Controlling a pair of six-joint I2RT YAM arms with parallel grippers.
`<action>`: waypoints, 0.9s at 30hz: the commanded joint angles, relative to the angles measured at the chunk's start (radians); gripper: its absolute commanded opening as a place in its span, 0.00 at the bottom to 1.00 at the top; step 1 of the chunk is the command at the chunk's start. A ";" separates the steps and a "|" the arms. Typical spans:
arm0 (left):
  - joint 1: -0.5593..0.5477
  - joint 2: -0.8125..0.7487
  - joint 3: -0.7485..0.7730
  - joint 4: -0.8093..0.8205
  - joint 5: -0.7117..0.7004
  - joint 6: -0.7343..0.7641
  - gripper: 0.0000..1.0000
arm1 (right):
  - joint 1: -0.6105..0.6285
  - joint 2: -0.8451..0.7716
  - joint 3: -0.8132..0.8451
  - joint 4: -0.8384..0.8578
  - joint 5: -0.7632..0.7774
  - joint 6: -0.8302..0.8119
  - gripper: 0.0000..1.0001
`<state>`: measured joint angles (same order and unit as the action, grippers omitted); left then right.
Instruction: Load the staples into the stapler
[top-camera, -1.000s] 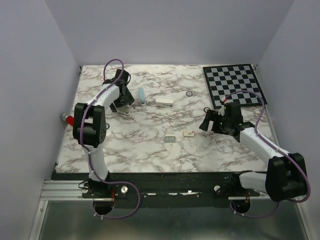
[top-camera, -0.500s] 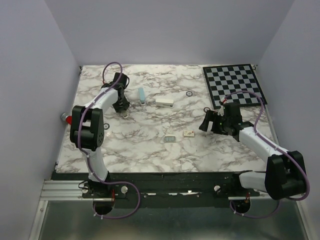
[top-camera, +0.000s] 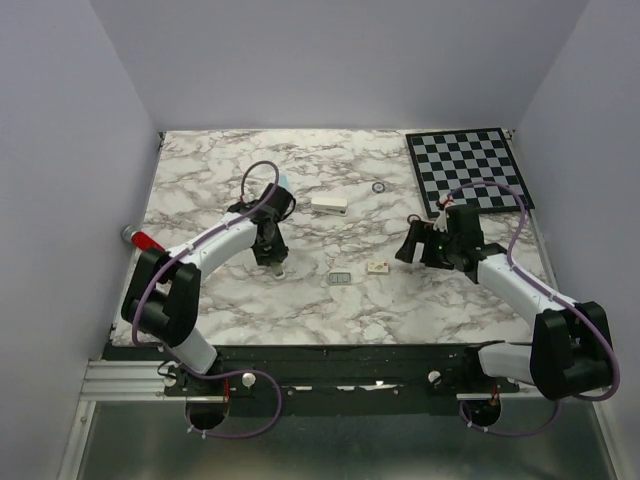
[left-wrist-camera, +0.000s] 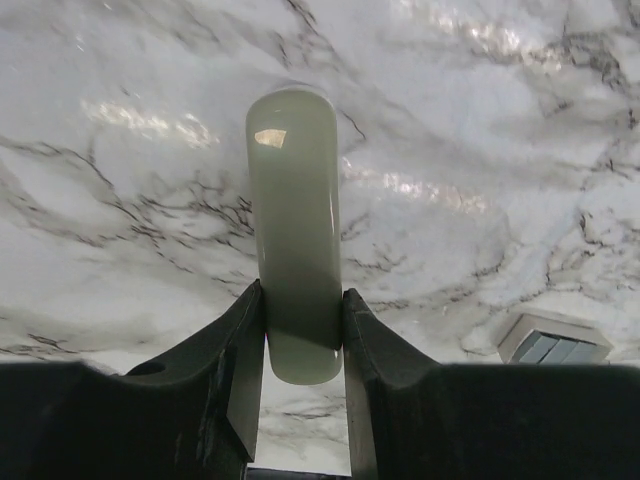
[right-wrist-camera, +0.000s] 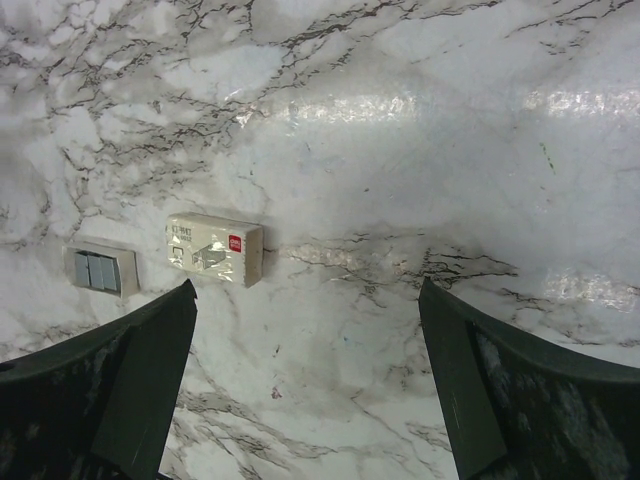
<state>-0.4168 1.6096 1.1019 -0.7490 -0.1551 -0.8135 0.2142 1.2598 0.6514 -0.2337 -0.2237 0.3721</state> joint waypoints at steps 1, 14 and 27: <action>-0.091 -0.040 -0.050 0.036 -0.009 -0.160 0.14 | 0.016 -0.017 -0.018 0.027 -0.035 -0.004 1.00; -0.186 -0.054 -0.095 0.091 0.032 -0.276 0.79 | 0.031 -0.025 -0.030 0.039 -0.042 -0.002 1.00; -0.186 0.010 -0.065 0.224 0.154 -0.293 0.89 | 0.033 -0.036 -0.027 0.028 -0.026 -0.010 1.00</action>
<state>-0.6025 1.5719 0.9928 -0.5980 -0.0612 -1.0851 0.2413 1.2495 0.6361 -0.2096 -0.2512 0.3721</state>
